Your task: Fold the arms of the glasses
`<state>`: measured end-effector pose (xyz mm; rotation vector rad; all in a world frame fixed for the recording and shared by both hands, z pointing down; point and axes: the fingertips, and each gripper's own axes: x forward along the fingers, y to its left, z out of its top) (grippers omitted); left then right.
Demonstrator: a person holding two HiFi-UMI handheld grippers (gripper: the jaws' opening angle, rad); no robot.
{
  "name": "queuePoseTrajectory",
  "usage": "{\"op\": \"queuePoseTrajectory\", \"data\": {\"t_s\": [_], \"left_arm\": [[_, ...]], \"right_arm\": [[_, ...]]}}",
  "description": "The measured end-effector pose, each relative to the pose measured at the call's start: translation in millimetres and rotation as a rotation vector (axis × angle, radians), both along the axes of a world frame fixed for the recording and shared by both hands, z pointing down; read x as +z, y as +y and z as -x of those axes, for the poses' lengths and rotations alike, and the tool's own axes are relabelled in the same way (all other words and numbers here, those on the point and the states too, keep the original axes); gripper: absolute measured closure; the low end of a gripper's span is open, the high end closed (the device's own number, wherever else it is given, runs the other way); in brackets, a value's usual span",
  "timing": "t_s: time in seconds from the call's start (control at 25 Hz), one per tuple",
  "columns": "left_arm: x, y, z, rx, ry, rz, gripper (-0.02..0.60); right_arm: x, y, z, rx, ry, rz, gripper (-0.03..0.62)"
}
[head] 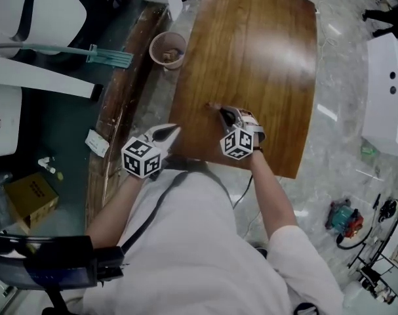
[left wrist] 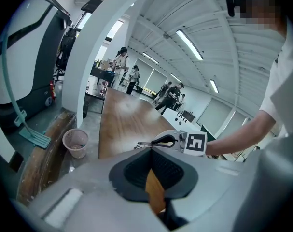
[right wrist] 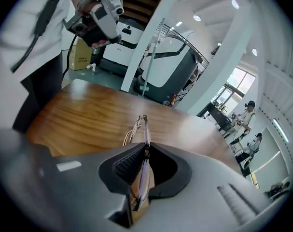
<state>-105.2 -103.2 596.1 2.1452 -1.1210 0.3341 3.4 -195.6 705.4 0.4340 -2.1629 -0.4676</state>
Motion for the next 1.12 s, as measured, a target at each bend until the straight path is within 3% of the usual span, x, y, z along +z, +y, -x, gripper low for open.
{"op": "queuePoseTrajectory", "data": {"t_s": [0.24,0.6,1.0,1.12], "left_arm": [[6,6,18,-0.040,-0.001,0.006,0.577],[0,3,17,-0.022,0.009,-0.013,0.577],[-17,0,14,0.004,0.029,-0.059,0.577],[-27,-1,12,0.018,0.042,-0.082,0.577]], "right_arm": [[8,-9,9,-0.061,0.030,-0.028,0.558],[1,-6,10,-0.066,0.047,-0.029,0.480],[-17,-2,7,0.018,-0.011,-0.016,0.482],[-33,5,7,0.074,-0.062,-0.017,0.536]]}}
